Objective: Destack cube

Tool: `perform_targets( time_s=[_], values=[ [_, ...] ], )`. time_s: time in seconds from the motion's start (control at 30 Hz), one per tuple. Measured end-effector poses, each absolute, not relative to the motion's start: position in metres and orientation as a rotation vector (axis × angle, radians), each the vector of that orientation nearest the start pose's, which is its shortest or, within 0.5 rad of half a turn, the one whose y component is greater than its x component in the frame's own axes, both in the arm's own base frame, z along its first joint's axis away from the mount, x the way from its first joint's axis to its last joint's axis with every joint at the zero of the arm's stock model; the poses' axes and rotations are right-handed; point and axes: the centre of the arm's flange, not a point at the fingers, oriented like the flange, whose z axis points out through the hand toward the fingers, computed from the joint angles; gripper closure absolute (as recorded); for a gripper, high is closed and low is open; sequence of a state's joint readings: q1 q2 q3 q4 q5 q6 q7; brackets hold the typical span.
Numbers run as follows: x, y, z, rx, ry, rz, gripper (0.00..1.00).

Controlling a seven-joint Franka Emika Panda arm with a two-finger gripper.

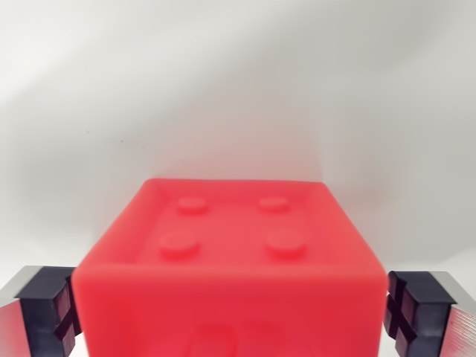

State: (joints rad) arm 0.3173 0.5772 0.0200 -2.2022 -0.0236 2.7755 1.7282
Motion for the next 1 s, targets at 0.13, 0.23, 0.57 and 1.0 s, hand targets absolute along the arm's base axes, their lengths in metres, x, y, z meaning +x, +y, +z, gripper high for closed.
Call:
perform_targets(
  time_s=[0.13,0.23,0.57,1.0],
  values=[
    [0.511,0.181,0.116,-2.432,1.991,0.006,0.00],
    [0.512,0.181,0.118,-2.432,1.990,0.005,0.00],
    [0.512,0.181,0.137,-2.430,1.988,0.000,0.00],
    [0.513,0.181,0.176,-2.432,1.988,-0.002,0.00]
  ],
)
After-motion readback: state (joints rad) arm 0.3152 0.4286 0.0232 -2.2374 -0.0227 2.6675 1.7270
